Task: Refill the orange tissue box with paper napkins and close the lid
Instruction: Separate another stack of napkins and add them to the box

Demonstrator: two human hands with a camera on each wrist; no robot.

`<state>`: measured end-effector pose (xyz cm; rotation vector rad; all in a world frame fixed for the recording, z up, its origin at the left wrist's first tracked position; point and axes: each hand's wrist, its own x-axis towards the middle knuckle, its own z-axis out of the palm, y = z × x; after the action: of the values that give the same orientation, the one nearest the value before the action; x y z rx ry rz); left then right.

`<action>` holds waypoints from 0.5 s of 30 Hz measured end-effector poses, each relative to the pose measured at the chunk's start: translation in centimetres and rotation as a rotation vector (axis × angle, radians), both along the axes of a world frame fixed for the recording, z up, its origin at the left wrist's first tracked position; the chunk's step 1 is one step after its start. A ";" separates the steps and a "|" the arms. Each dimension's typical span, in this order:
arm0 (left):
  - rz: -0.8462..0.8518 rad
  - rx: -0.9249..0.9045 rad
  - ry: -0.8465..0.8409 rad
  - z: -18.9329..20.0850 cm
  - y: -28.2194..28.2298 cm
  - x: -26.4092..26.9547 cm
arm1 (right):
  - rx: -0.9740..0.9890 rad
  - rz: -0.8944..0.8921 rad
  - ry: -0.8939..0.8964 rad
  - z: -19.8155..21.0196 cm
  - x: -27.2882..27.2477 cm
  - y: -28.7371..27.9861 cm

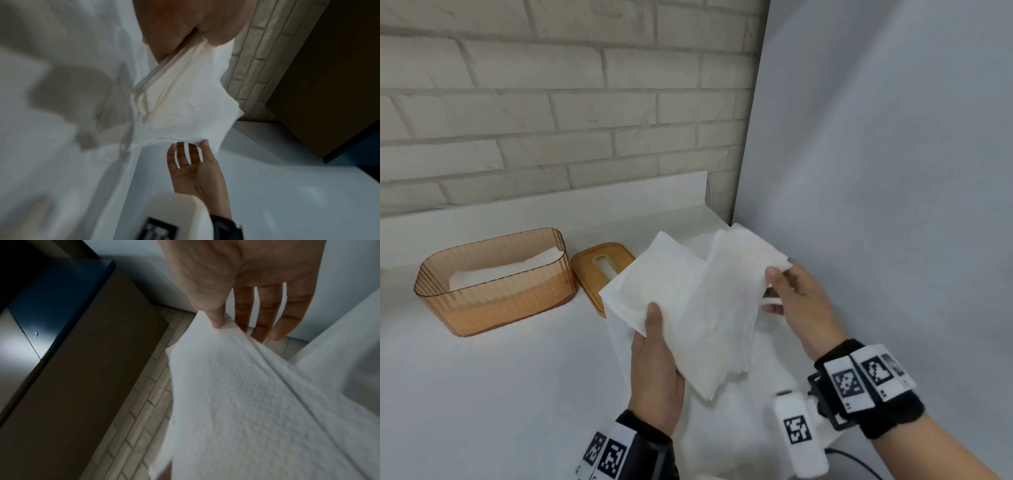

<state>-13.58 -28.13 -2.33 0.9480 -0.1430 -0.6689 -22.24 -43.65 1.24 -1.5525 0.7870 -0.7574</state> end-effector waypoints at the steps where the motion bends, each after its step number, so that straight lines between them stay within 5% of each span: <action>1: -0.012 0.008 0.002 0.0 0.3 0.4 | -0.025 0.037 -0.022 0.7 0.0 -0.5; 4: -0.117 0.095 0.012 0.0 1.1 2.1 | -0.106 0.246 -0.018 3.2 -0.1 -1.6; 8: -0.281 0.223 -0.006 0.3 1.4 3.0 | -0.390 0.526 0.307 5.0 1.6 -1.4; 11: -0.338 0.240 -0.053 0.6 1.4 2.6 | -0.724 0.581 0.575 4.2 3.8 -0.6; 15: -0.342 0.188 -0.045 0.7 1.8 2.4 | -0.764 0.549 0.645 3.4 5.3 -0.1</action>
<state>-11.17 -26.32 -1.63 1.1318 -0.2902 -0.9891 -16.91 -43.77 4.65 -2.6314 0.4710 -0.1108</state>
